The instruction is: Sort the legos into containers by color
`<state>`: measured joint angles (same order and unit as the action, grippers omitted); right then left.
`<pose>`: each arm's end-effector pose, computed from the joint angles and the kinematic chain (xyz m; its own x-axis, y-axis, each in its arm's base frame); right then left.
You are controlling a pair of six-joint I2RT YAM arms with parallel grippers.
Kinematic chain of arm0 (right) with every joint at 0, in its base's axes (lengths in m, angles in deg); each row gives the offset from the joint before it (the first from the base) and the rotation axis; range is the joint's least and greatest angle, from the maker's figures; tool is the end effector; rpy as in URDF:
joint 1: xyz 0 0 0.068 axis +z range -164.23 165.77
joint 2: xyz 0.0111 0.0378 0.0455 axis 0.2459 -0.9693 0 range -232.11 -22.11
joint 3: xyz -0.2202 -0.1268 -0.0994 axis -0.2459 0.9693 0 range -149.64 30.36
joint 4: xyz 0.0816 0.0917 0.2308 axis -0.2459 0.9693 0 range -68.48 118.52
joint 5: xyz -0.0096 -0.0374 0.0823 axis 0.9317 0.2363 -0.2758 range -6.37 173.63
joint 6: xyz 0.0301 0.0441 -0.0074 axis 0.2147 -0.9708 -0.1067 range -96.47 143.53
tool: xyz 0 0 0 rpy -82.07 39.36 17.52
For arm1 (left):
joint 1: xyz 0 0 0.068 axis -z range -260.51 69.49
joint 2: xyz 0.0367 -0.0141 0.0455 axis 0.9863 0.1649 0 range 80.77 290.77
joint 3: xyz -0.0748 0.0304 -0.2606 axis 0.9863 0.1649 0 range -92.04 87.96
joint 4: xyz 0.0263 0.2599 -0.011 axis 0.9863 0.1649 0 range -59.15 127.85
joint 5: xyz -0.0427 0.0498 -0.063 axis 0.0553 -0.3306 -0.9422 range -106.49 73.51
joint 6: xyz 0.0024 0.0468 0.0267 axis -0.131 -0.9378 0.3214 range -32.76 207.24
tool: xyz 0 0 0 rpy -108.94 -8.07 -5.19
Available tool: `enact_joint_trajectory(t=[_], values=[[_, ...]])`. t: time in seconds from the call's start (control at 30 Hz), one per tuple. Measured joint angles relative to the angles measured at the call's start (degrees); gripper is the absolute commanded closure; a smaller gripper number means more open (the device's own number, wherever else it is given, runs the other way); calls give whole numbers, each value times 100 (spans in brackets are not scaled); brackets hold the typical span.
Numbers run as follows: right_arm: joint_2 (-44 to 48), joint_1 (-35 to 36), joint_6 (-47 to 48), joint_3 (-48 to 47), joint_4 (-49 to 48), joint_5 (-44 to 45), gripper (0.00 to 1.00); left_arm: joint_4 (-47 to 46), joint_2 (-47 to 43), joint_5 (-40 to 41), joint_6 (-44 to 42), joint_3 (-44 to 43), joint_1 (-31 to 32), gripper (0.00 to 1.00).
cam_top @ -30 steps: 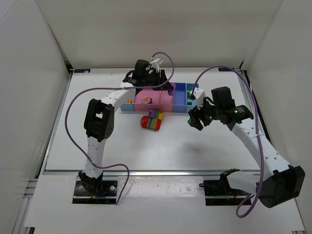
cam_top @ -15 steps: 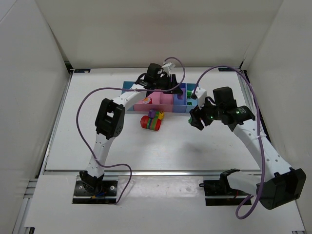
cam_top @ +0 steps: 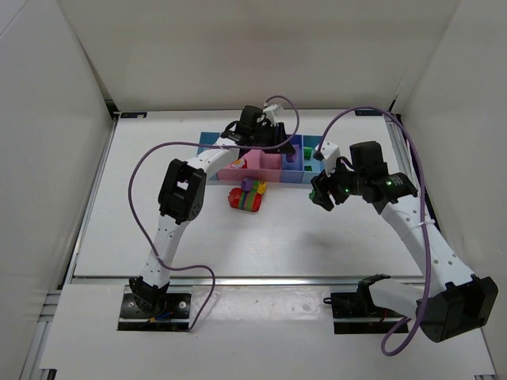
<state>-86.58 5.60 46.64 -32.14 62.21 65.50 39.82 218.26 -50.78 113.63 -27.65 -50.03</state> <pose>0.2148 0.0893 0.3302 -0.3751 -0.5320 -0.7591 -0.7448 0.6605 -0.0948 0.4665 -0.2979 0.2033 -0.7674 0.0254 -0.6407 0.5524 0.5336 -0.6404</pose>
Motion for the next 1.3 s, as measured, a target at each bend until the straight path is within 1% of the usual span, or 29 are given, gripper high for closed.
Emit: enact_joint_trajectory(t=[0.1,0.27,0.37,0.4,0.43,0.6,0.77,0.87,0.93,1.03,1.13,1.2,1.3], values=[[-2,-22,4,15,4,-4,100,26,13,48,-7,0,0,68],[-2,-33,9,31,7,-11,100,2,13,85,-52,-28,0,67],[-2,-33,7,48,28,-26,100,7,13,87,-68,-28,0,57],[-2,-33,7,48,33,-26,100,4,13,87,-68,-28,0,46],[-2,-33,7,48,35,-31,100,4,13,90,-72,-31,0,40],[-2,-33,4,48,37,-42,100,0,13,90,-157,-44,0,19],[-2,-33,9,48,35,-48,100,9,11,79,-254,-146,0,19],[-2,-33,50,83,-4,-70,100,31,-90,7,-256,-146,-42,23],[-2,-33,76,173,-129,-136,100,74,-345,-157,-236,33,-81,26],[-76,-33,98,304,-378,-273,100,144,-1220,-605,-157,918,-243,29],[-341,-20,98,330,-782,-439,100,284,-2277,-1209,-55,1797,-555,29],[-555,11,96,330,-1099,-511,100,404,-2887,-1541,-37,2201,-772,29],[-813,94,96,330,-1526,-570,100,557,-3587,-1821,-52,2686,-1051,27]])
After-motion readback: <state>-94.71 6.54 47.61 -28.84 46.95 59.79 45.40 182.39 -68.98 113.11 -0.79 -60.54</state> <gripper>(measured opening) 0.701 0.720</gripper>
